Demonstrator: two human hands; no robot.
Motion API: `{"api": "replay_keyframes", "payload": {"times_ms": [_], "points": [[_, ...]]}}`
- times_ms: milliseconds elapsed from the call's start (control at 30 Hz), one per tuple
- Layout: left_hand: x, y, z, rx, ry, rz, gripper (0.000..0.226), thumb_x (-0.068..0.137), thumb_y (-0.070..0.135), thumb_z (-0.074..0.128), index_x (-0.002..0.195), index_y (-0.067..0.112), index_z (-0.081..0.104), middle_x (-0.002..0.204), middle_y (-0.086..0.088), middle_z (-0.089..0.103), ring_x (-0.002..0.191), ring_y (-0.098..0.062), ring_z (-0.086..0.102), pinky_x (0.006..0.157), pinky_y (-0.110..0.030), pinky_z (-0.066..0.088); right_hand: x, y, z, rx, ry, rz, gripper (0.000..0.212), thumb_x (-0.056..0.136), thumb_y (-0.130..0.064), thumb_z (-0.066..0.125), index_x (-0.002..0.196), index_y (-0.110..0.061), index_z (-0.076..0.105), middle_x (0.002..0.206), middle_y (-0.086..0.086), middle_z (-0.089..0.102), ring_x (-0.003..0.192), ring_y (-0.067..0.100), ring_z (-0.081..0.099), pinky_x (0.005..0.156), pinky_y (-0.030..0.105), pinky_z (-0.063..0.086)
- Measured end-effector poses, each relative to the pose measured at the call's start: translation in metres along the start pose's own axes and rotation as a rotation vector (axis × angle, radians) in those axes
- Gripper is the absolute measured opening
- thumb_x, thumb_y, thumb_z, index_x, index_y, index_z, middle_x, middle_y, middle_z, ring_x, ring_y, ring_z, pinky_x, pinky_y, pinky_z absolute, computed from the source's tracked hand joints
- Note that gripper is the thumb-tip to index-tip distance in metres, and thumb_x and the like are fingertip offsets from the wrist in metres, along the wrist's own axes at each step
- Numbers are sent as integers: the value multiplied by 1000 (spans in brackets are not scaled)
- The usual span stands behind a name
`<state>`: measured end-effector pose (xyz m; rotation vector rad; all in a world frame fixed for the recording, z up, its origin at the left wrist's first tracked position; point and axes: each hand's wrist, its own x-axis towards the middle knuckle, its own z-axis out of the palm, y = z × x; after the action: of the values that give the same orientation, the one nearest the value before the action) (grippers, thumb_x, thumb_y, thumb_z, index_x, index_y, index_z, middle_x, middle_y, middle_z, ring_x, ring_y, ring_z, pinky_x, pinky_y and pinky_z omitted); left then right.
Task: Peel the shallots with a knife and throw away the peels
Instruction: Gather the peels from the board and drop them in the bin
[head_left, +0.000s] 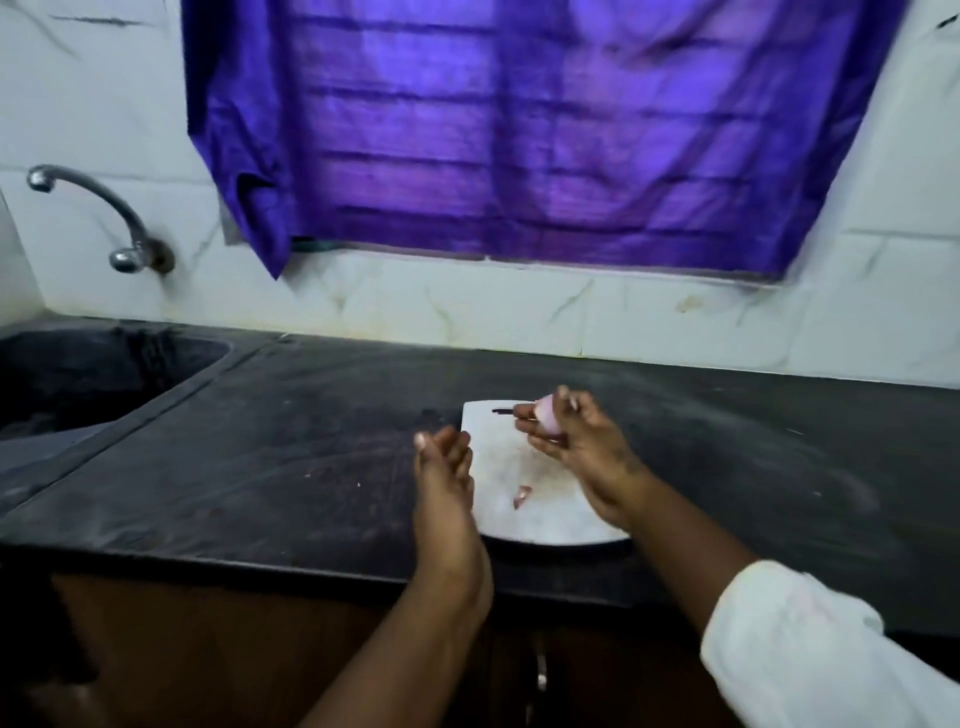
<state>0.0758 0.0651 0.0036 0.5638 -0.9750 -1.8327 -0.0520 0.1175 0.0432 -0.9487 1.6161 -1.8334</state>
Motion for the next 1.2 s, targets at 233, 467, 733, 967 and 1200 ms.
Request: {"api": "replay_keyframes", "payload": {"times_ms": [233,467,733,967,1200], "points": [[20,-28,45,-22,106,-165,70,104,63,17,148,20,51,157,-4,49,149,-16,39,69,-16,36,50,27,-40,2,50,143,46,94,-47,44,116,-6,47,124,25,62,115,34,61,103,45,46],[30,-38,40,-48,114,-178,81,100,69,11,152,17,45,160,-6,46,150,-17,39,85,-23,41,25,47,-12,117,40,190,52,96,-44,41,122,1,45,120,21,64,112,27,63,102,40,46],[28,-35,30,-96,17,-180,82,101,69,18,150,10,46,159,-7,46,145,-27,47,120,-40,36,-12,59,22,471,183,358,52,93,-49,44,120,-5,54,115,15,70,98,21,71,78,31,57],[2,-13,-18,-300,-33,-51,79,104,64,15,139,7,57,149,-13,58,140,-26,52,124,-41,32,-53,52,64,868,163,308,76,81,-55,50,133,1,49,130,18,61,117,22,60,104,35,42],[-28,56,-153,-525,-126,258,88,105,63,18,152,-10,29,166,-24,3,153,-39,11,128,-45,-5,-100,47,226,1079,-192,436,107,51,-38,89,130,15,41,125,42,54,119,48,54,103,51,42]]}}
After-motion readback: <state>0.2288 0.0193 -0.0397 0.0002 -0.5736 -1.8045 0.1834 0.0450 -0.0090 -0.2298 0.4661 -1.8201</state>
